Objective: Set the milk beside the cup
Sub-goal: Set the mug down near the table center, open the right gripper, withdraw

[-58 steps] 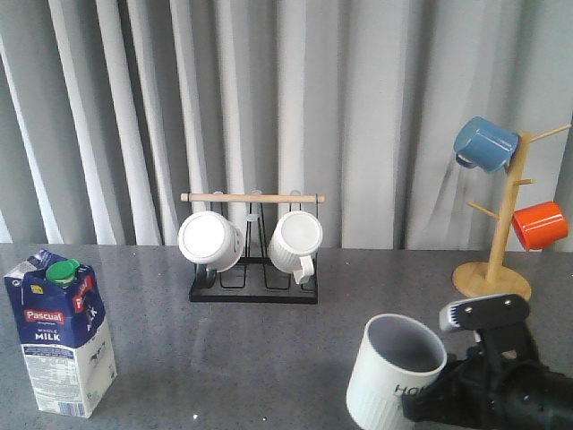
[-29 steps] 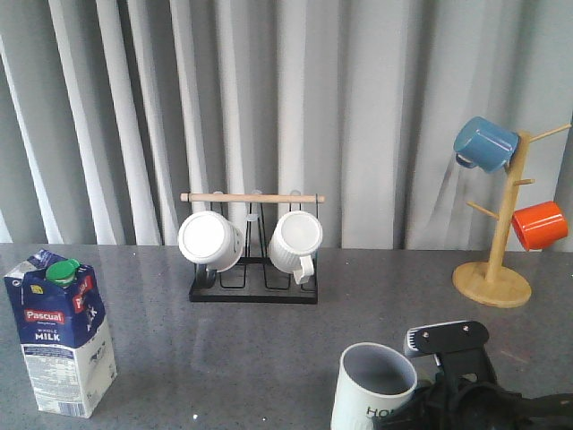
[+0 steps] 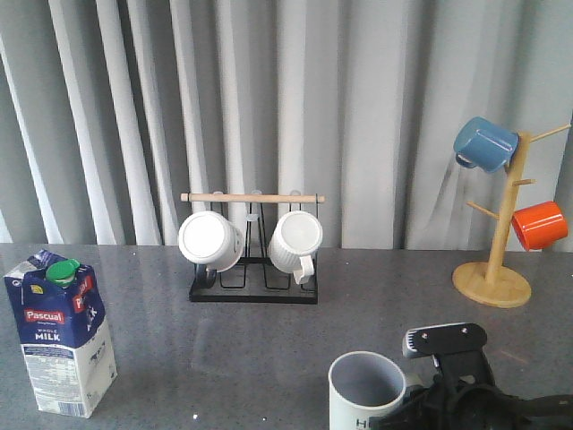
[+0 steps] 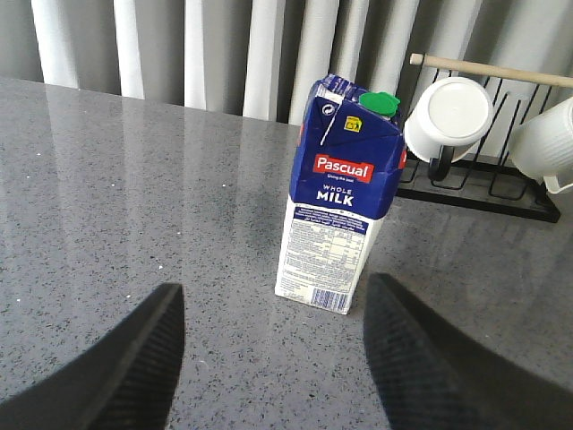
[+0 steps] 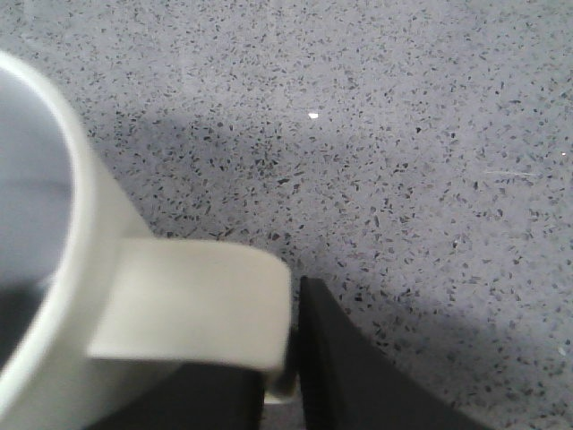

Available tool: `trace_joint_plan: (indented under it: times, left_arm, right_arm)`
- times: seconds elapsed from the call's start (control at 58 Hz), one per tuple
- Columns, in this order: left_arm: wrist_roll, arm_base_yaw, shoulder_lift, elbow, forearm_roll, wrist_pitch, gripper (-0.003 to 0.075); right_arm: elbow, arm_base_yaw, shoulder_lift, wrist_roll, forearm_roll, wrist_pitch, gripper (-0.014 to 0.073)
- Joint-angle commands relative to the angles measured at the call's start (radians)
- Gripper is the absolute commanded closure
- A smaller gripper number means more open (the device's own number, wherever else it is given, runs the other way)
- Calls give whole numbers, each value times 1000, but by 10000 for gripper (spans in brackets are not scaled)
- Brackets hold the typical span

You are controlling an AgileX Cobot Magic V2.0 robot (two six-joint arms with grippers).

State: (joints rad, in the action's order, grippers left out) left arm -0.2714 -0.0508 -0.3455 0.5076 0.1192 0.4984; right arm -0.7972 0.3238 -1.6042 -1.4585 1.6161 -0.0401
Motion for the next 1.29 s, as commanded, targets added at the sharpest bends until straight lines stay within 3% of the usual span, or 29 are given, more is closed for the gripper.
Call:
trace_joint_plan:
  times: [0.0,0.397,0.845,1.277]
  left_arm:
    - [-2,3,-13,35,-3,-67,290]
    - [-2,3,-13,35,-3,-66,290]
    - [-2,3,-13,35,-3,-36,290]
    - [-2,3,-13,35,-3,-23,290]
  right_arm:
    - [-33,0,34,-2,3,12,461]
    - [-33,0,34,-2,51,20,333]
    - [2,0,38,-5,48,33,330]
    - [2,0,161,-4,51,27,330]
